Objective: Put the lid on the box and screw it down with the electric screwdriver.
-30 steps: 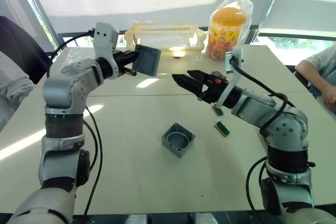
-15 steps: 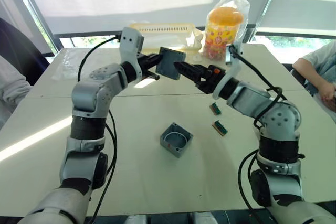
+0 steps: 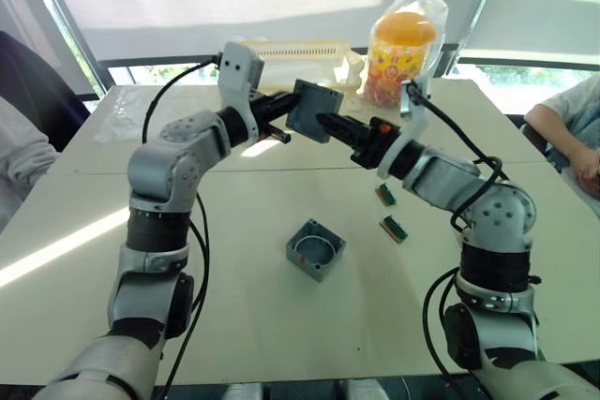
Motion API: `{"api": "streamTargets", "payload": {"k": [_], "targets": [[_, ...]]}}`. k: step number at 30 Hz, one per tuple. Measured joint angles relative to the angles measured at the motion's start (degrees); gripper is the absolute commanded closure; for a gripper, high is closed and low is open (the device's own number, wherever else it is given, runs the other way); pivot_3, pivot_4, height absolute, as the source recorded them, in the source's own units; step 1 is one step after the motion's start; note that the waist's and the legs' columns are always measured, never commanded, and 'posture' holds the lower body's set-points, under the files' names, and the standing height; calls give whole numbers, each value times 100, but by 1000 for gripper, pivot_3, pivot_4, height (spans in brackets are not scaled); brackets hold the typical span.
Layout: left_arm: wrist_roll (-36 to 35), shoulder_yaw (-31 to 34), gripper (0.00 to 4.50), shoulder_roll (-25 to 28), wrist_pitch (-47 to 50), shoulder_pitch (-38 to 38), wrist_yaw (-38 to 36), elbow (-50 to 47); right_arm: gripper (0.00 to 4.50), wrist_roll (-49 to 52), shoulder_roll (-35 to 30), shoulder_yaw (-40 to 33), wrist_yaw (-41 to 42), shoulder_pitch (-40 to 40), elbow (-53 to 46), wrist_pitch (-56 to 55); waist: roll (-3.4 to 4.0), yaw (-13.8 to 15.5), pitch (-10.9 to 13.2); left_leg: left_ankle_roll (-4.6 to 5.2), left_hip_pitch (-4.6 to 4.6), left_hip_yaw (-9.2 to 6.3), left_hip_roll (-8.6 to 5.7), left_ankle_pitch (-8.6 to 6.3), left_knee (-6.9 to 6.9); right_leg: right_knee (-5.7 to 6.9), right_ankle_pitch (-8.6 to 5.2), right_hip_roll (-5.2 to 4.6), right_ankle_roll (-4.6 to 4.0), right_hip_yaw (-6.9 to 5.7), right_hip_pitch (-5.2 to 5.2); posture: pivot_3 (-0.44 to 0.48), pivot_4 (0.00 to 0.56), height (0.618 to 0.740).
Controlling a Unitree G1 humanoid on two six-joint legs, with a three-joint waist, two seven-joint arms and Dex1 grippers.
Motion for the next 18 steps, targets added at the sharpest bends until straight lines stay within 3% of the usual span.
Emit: {"api": "streamTargets", "payload": {"k": [1, 12, 18], "targets": [[5, -20, 4500, 11, -1, 0, 1, -2, 4351, -26, -8, 2, 23, 20, 18, 0, 0, 1, 0, 0, 0, -1, 0, 0, 0, 0, 0, 0, 0, 0, 0, 0, 150, 740], [20, -134, 4500, 64, -5, 18, -70, 7, 4338, -45, -44, -3, 209, 180, 7, -40, 1, 1, 1, 0, 0, -1, 0, 0, -1, -1, 0, 1, 0, 0, 0, 0, 150, 740], [22, -158, 4500, 93, -18, 18, -154, 34, 1549, -89, -124, 41, 522, 289, -99, -92, 2, 2, 1, 0, 0, -1, 0, 0, -2, -2, 0, 1, 0, 0, 0, 0, 150, 740]]}}
